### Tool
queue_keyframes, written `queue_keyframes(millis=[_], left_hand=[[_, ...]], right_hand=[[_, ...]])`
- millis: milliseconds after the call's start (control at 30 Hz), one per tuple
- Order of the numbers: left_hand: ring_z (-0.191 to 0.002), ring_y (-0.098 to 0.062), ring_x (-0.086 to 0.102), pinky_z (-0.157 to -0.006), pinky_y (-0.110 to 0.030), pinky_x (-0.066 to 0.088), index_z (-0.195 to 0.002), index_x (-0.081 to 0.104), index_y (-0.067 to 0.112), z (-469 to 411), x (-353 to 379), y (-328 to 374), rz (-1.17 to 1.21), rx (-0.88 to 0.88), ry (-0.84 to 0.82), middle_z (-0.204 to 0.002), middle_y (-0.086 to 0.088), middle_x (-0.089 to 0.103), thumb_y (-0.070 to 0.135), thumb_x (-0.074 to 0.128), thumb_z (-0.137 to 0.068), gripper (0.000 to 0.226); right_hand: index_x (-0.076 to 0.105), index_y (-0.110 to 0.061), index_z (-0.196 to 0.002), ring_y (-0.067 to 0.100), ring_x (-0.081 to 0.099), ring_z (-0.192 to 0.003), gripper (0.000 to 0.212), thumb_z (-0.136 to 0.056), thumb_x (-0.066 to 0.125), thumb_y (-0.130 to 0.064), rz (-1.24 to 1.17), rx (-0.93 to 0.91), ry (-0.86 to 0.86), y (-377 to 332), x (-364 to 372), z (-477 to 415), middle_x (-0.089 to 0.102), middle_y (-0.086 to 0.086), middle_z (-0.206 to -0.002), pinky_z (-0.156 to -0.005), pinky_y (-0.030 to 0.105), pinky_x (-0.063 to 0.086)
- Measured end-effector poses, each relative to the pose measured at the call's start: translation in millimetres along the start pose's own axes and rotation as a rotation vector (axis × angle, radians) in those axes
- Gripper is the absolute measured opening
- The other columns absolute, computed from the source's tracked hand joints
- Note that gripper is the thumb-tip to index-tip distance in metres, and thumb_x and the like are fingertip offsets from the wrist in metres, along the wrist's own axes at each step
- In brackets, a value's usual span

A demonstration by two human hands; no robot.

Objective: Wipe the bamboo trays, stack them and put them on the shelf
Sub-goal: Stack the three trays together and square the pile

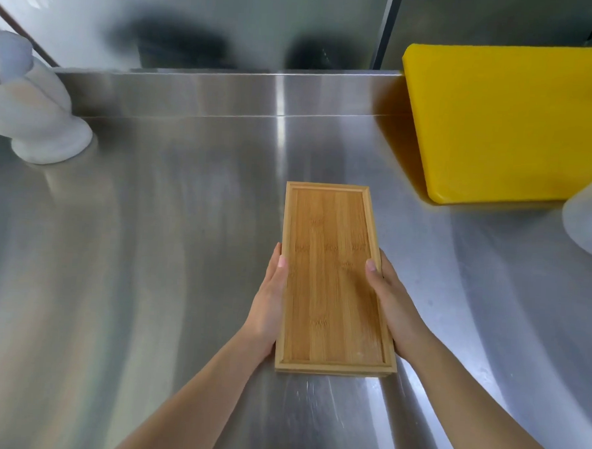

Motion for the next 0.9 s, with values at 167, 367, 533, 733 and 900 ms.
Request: queue_keyframes(millis=[167, 367, 533, 733, 900], left_hand=[[-0.140, -0.004, 0.025, -0.119, -0.037, 0.018, -0.148, 0.017, 0.038, 5, 0, 5, -0.023, -0.013, 0.020, -0.154, 0.016, 0.027, 0.055, 0.025, -0.095, 0.056], [-0.139, -0.014, 0.034, -0.115, -0.052, 0.024, -0.135, 0.033, 0.055, 15, -6, -25, -0.002, -0.182, 0.008, -0.148, 0.017, 0.040, 0.092, 0.040, -0.058, 0.085], [-0.142, -0.002, 0.018, -0.111, -0.027, 0.008, -0.145, 0.021, 0.044, 56, -5, -24, -0.061, -0.128, 0.021, -0.152, 0.024, 0.026, 0.060, 0.031, -0.092, 0.057], [-0.145, -0.006, 0.011, -0.117, -0.039, 0.004, -0.148, 0.014, 0.040, 64, 4, -31, 0.035, -0.209, 0.031, -0.155, 0.020, 0.020, 0.049, 0.032, -0.097, 0.055], [-0.144, -0.009, 0.018, -0.121, -0.043, 0.006, -0.146, 0.021, 0.040, 60, 2, -34, 0.103, -0.201, 0.058, -0.155, 0.016, 0.026, 0.047, 0.038, -0.096, 0.054]], right_hand=[[0.027, -0.039, -0.140, 0.014, 0.038, -0.132, 0.061, -0.084, 0.036, -0.059, -0.007, -0.003, 0.014, -2, -1, 1, 0.039, -0.011, -0.145, -0.111, 0.043, 0.030], [0.034, -0.037, -0.138, 0.013, 0.040, -0.130, 0.064, -0.080, 0.042, -0.061, -0.084, 0.059, 0.035, 14, -5, 16, 0.043, -0.011, -0.143, -0.112, 0.043, 0.031], [0.034, -0.035, -0.139, 0.011, 0.040, -0.131, 0.077, -0.070, 0.047, -0.066, -0.134, 0.080, 0.020, 35, -4, 43, 0.044, -0.013, -0.142, -0.114, 0.045, 0.029], [0.030, -0.037, -0.140, 0.012, 0.038, -0.131, 0.064, -0.081, 0.045, -0.058, -0.152, 0.067, 0.026, 37, 6, 48, 0.042, -0.013, -0.141, -0.113, 0.041, 0.029], [0.028, -0.037, -0.140, 0.012, 0.036, -0.133, 0.069, -0.078, 0.046, -0.060, -0.197, 0.075, 0.002, 38, 6, 46, 0.041, -0.013, -0.143, -0.115, 0.045, 0.026]])
Point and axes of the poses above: each hand's wrist, its own z-axis away from the middle knuckle, its own x-axis out of the palm, y = z × x, the point moved 9 cm from there along -z, towards the middle knuckle
